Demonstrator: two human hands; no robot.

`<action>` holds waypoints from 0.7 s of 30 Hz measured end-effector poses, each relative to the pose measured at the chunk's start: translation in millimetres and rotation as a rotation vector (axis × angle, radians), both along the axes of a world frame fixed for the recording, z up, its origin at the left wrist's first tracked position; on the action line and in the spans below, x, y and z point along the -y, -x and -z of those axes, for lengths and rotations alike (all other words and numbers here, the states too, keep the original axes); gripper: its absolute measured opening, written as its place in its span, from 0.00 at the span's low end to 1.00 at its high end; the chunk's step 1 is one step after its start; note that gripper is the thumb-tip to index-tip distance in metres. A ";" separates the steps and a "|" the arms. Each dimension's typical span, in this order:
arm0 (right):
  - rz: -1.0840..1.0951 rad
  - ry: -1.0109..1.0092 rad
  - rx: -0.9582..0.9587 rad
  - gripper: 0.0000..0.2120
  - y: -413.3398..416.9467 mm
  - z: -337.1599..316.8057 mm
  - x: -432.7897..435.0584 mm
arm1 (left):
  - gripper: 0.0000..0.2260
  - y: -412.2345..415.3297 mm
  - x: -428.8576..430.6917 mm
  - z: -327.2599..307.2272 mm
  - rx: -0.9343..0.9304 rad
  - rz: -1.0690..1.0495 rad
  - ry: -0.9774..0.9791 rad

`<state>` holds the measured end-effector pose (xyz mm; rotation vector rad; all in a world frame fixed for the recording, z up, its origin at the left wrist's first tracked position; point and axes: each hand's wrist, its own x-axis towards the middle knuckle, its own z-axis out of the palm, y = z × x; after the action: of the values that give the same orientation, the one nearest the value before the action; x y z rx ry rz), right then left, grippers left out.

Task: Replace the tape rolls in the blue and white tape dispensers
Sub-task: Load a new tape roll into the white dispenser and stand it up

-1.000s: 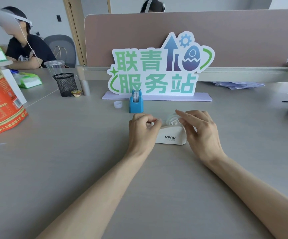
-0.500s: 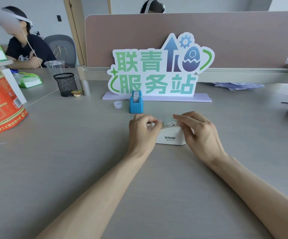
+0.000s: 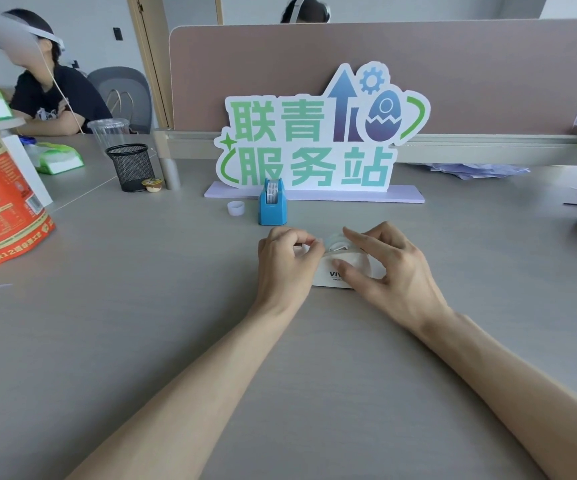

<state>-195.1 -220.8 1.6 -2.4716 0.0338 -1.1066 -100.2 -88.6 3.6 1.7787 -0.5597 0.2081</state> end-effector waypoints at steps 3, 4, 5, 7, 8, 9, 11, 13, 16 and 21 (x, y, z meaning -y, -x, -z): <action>-0.008 0.018 0.000 0.24 -0.8 2.5 1.0 | 0.11 -0.8 0.6 0.5 -0.002 -0.002 0.004; -0.006 0.029 -0.008 0.24 -0.9 2.9 1.1 | 0.11 -1.0 0.6 0.5 -0.006 -0.002 0.004; -0.002 0.045 -0.025 0.25 -1.0 2.9 0.9 | 0.11 -1.3 0.7 0.7 -0.011 0.000 0.002; 0.015 0.101 -0.046 0.26 -1.1 2.5 0.4 | 0.11 -1.3 0.5 0.6 -0.021 0.002 -0.006; 0.020 0.133 -0.044 0.27 -1.2 2.4 0.3 | 0.11 -1.2 0.2 0.3 -0.031 0.006 -0.009; 0.021 0.155 -0.039 0.28 -1.3 2.1 0.3 | 0.10 -1.2 -0.3 0.0 -0.043 0.010 -0.008; 0.005 0.164 -0.038 0.29 -1.1 2.0 0.1 | 0.07 -1.1 -1.7 -1.1 -0.066 0.013 0.010; -0.017 0.154 -0.054 0.29 -0.7 1.6 -0.1 | 0.03 -0.4 -3.6 -2.7 -0.085 0.008 0.035; -0.035 0.156 -0.086 0.27 0.0 0.0 -0.1 | 0.04 -1.0 -4.5 -2.9 -0.118 0.015 0.055; -0.035 0.149 -0.099 0.27 -0.9 0.8 0.8 | 0.08 -3.6 -7.6 -5.9 -0.319 0.007 0.161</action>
<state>-194.2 -221.6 0.8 -2.6474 -0.0651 -1.0044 -96.6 -81.0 9.5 1.6122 -0.3100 -0.0361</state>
